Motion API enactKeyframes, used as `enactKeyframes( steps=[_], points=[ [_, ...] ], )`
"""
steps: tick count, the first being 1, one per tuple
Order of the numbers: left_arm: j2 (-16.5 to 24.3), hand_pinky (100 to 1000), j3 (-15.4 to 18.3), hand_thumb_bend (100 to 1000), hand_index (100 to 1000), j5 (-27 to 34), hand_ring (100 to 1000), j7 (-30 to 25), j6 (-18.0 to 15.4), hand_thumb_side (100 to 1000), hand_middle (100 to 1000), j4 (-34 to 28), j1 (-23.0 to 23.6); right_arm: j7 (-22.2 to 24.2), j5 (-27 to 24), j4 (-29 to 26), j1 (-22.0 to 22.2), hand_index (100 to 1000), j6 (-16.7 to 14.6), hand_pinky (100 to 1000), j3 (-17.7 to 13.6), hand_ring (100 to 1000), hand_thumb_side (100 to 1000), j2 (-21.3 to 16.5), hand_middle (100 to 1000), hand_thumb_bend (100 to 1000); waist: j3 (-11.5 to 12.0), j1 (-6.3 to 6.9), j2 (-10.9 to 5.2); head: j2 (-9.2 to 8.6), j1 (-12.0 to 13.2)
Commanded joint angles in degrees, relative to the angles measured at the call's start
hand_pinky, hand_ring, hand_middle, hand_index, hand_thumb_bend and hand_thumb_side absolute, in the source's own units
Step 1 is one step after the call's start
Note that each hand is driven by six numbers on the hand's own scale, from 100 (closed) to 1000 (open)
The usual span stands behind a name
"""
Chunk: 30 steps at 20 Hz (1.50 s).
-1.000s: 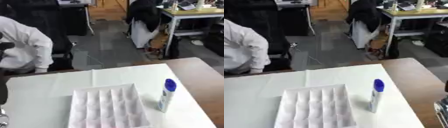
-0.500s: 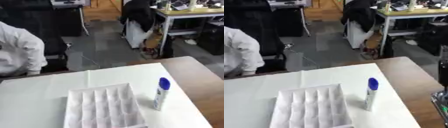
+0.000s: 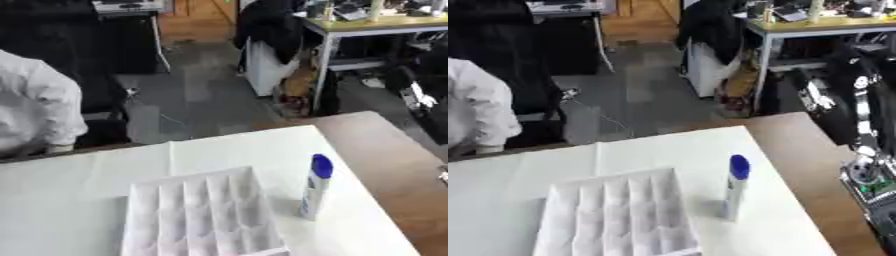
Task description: Pick up objects on the table and place them in the box.
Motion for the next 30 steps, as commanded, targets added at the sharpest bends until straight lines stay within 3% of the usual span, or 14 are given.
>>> enactKeyframes(
  steps=[1, 8, 15, 16, 17, 21, 25, 30],
  points=[
    [1.6, 647, 0.3, 522, 872, -0.2, 689, -0.1, 0.2, 1000, 803, -1.1, -0.3, 1.2, 2.0, 3.9, -2.6, 964, 0.1, 767, 0.8, 873, 893, -2.5, 786, 802, 0.1, -0.08, -0.55, 0.22, -0.7],
    [1.5, 646, 0.1, 522, 871, -0.1, 688, -0.3, 0.3, 1000, 803, -1.1, -0.2, 6.9, 10.6, 14.4, -7.7, 948, -0.5, 773, 3.9, 866, 862, -2.3, 792, 826, 0.3, 0.00, -0.51, 0.23, -0.9],
    [1.4, 648, 0.0, 520, 871, 0.1, 690, -0.4, 0.3, 1000, 803, -1.1, -0.6, 14.3, 11.4, 22.3, -11.5, 938, -1.4, 773, 5.3, 872, 835, -2.2, 802, 838, 0.7, -0.21, -0.45, 0.71, -0.7],
    [1.4, 648, 0.0, 519, 871, 0.2, 690, -0.4, 0.3, 1000, 803, -1.1, -0.6, 15.0, 11.4, 22.7, -11.7, 938, -1.6, 773, 5.4, 872, 833, -2.2, 802, 777, 0.8, -0.24, -0.45, 0.76, -0.7],
    [1.4, 649, 0.0, 519, 871, 0.2, 691, -0.4, 0.4, 1000, 803, -1.1, -0.7, 15.4, 11.5, 22.9, -11.8, 939, -1.8, 774, 5.4, 871, 840, -2.1, 799, 835, 0.8, -0.26, -0.45, 0.81, -0.6],
    [1.4, 651, -0.1, 519, 870, 0.4, 691, -0.4, 0.4, 1000, 803, -1.1, -0.9, 16.4, 11.2, 21.8, -11.0, 944, -2.1, 773, 5.2, 877, 858, -1.6, 796, 827, 1.0, -0.31, -0.54, 1.01, 0.0],
    [1.5, 648, -0.2, 521, 870, 0.5, 690, -0.5, 0.5, 1000, 803, -1.1, -0.6, 15.2, 9.3, 17.3, -7.8, 944, -1.6, 775, 4.2, 892, 864, -0.1, 795, 815, 0.8, -0.32, -0.66, 1.14, 2.6],
    [1.7, 649, -0.2, 521, 870, 0.6, 689, -0.6, 0.5, 1000, 803, -1.1, -0.4, 12.2, 8.4, 10.5, -3.2, 947, 1.1, 778, 0.7, 913, 849, 5.4, 795, 784, 0.6, -0.59, -1.11, 1.89, 4.2]
  ],
)
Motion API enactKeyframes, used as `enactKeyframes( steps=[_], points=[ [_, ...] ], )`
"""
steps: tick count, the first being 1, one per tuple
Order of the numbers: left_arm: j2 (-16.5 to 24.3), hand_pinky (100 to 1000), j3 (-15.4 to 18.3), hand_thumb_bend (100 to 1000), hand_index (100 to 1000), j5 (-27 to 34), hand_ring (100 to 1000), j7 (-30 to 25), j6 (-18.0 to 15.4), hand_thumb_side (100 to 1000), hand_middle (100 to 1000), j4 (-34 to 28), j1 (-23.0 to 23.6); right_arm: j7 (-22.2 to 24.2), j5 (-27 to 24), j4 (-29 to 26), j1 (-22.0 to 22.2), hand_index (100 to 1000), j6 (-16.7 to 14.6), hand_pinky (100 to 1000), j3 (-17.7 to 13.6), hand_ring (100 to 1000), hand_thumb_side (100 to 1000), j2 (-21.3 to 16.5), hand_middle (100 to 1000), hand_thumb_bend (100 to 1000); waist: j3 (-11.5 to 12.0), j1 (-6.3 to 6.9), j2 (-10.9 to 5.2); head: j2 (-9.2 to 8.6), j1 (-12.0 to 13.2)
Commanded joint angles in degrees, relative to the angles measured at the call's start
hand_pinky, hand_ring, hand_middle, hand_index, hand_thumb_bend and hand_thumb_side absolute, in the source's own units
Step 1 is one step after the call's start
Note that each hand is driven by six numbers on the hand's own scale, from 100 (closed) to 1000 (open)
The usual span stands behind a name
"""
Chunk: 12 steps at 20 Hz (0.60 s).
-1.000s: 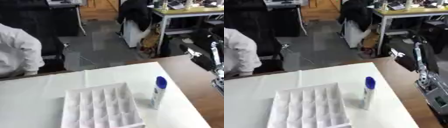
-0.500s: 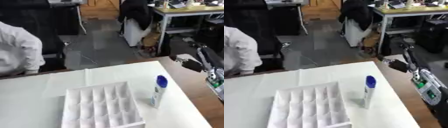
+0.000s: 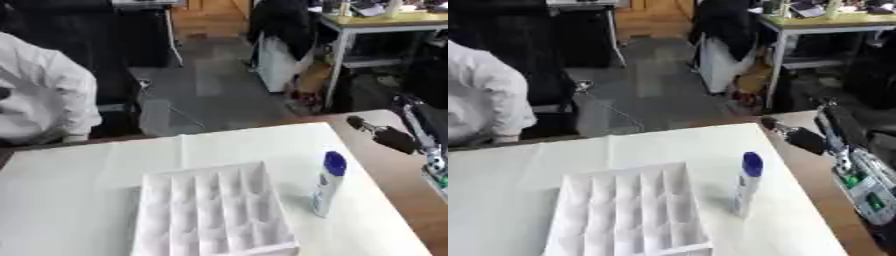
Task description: Pick up objects on the table and place them in the box.
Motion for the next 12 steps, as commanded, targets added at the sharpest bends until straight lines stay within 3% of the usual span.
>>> enactKeyframes(
  steps=[1, 5, 12],
  points=[
    [1.8, 650, 0.2, 521, 871, 0.3, 690, -0.1, 0.1, 1000, 803, -1.1, -0.3, -2.0, 0.0, -5.4, 1.4, 945, 1.7, 779, -2.9, 916, 847, 2.5, 795, 780, -0.2, -0.24, -0.72, 0.65, 1.3],
    [1.9, 653, 0.2, 521, 870, 0.4, 692, -0.2, 0.1, 1000, 804, -1.1, -0.4, -3.2, 1.2, -8.9, 3.6, 944, 3.5, 781, -4.3, 922, 839, 5.4, 798, 778, -0.3, -0.35, -0.87, 0.96, 1.7],
    [1.8, 651, 0.2, 521, 870, 0.5, 691, -0.2, 0.0, 1000, 803, -1.1, -0.5, -4.0, 3.8, -9.4, 5.7, 945, 4.4, 782, -4.3, 929, 837, 8.6, 807, 775, -0.2, -0.22, -0.65, 0.84, 1.5]
  ],
)
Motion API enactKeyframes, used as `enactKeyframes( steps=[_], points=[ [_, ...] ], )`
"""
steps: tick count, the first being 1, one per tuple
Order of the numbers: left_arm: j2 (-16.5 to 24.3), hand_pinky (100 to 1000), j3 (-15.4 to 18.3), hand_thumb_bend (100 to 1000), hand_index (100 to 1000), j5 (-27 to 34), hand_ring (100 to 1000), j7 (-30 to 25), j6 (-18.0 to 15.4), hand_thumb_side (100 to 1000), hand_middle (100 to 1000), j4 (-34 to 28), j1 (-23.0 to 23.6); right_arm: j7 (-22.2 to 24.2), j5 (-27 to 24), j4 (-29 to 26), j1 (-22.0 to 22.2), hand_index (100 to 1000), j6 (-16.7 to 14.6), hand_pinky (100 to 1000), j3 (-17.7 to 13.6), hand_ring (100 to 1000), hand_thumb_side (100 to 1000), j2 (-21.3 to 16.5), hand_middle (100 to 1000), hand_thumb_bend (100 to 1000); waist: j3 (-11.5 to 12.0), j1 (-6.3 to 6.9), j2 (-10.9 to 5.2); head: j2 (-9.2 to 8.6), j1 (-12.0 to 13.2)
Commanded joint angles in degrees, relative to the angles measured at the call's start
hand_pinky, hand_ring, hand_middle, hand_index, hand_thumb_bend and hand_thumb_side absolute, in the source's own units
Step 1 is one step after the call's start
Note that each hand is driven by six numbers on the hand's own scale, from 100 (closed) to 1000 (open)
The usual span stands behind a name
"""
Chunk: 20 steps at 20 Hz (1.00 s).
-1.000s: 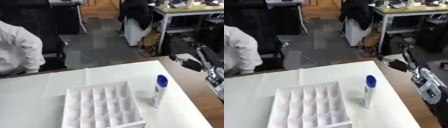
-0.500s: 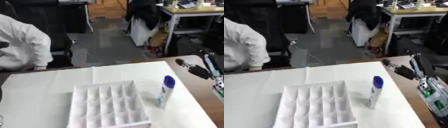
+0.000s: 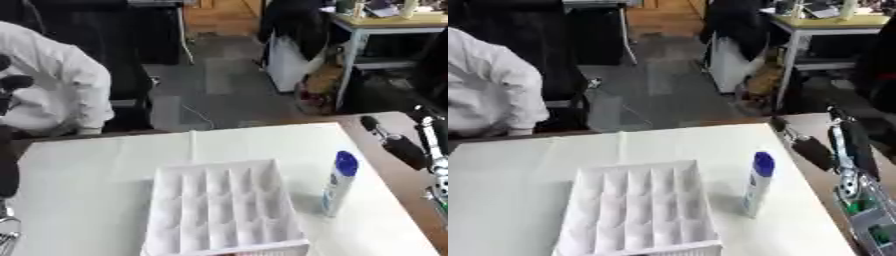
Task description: Pick up objects on the table and place them in the box.
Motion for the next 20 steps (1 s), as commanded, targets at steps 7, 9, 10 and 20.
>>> enactKeyframes(
  steps=[7, 9, 10, 20],
  points=[
    [1.4, 652, 0.3, 520, 870, 0.3, 692, -0.2, 0.0, 1000, 804, -1.1, -0.6, -3.0, 1.6, -2.3, 2.2, 956, 0.1, 777, -0.9, 930, 845, 3.9, 810, 759, -0.1, 0.11, -0.29, 0.39, 0.6],
    [1.4, 654, 0.3, 521, 870, 0.3, 692, -0.2, -0.1, 1000, 804, -1.1, -0.7, -3.9, 1.7, -2.1, 2.8, 962, 0.3, 774, -0.8, 928, 831, 4.5, 812, 758, -0.1, 0.06, -0.32, 0.41, 0.6],
    [1.4, 654, 0.3, 520, 870, 0.3, 693, -0.2, -0.1, 1000, 804, -1.1, -0.7, -4.2, 1.7, -2.0, 3.1, 963, 0.4, 772, -0.8, 928, 825, 4.8, 812, 757, -0.1, 0.06, -0.33, 0.38, 0.6],
    [1.4, 654, 0.3, 521, 870, 0.4, 693, -0.2, -0.2, 1000, 805, -1.1, -1.0, -5.8, 2.5, 1.1, 5.4, 969, -0.5, 769, 0.8, 923, 844, 7.4, 816, 778, 0.0, 0.16, -0.02, -0.17, -0.3]
  ],
)
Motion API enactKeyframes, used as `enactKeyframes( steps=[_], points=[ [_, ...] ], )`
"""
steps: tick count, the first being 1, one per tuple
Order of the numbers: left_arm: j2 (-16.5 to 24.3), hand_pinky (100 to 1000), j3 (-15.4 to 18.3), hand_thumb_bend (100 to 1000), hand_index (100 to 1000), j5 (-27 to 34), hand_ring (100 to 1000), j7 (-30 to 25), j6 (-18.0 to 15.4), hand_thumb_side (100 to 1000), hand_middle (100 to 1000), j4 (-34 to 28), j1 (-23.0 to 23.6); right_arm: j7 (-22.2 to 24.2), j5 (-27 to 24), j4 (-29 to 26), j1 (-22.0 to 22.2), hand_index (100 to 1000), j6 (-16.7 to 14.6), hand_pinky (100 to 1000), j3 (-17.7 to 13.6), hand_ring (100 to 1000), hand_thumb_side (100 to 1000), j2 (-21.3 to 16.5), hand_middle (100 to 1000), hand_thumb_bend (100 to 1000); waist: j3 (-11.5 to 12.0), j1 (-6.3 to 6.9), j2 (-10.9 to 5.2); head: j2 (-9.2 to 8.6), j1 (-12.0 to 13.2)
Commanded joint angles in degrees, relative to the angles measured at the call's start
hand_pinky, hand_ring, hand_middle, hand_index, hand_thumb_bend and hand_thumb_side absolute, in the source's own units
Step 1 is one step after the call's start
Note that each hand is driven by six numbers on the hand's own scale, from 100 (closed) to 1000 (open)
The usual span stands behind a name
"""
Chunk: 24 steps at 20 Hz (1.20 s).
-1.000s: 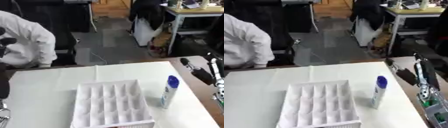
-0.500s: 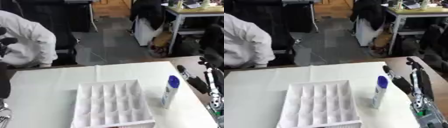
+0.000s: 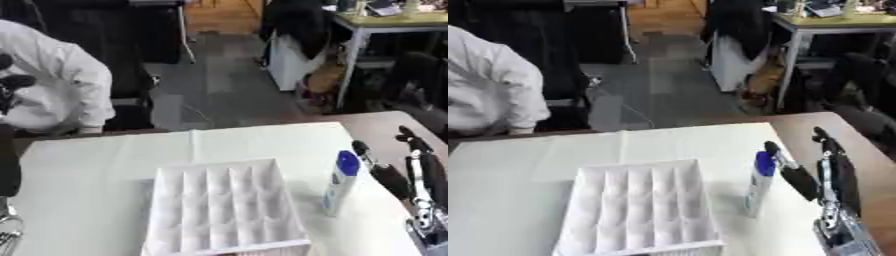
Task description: Pick up objects on the table and place them in the box.
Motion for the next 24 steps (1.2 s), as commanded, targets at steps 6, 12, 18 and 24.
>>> enactKeyframes(
  steps=[6, 12, 18, 24],
  points=[
    [1.4, 654, 0.3, 521, 870, 0.4, 693, -0.2, -0.2, 1000, 805, -1.1, -0.9, 0.3, 0.9, 1.6, 0.5, 970, -1.0, 767, 0.7, 921, 846, 0.6, 817, 779, 0.0, 0.11, -0.39, -0.68, -0.6],
    [1.5, 655, 0.2, 521, 870, 0.4, 694, -0.3, -0.2, 1000, 805, -1.1, -1.1, -0.2, 0.7, 1.5, 1.0, 970, -1.7, 766, 1.4, 919, 849, 0.8, 815, 779, 0.0, 0.03, -0.30, -0.86, -0.5],
    [1.5, 655, 0.2, 521, 870, 0.5, 693, -0.4, -0.2, 1000, 804, -1.1, -1.1, -0.1, 0.3, 1.5, 0.9, 973, -2.0, 764, 1.8, 918, 849, 0.6, 815, 774, 0.0, 0.02, -0.19, -0.88, -0.4],
    [1.5, 653, 0.1, 522, 870, 0.5, 692, -0.5, -0.2, 1000, 804, -1.1, -1.2, -0.1, -1.8, 3.1, 0.2, 977, -2.4, 757, 3.1, 915, 835, 0.9, 815, 762, 0.0, -0.03, -0.03, -1.63, -0.6]
  ],
)
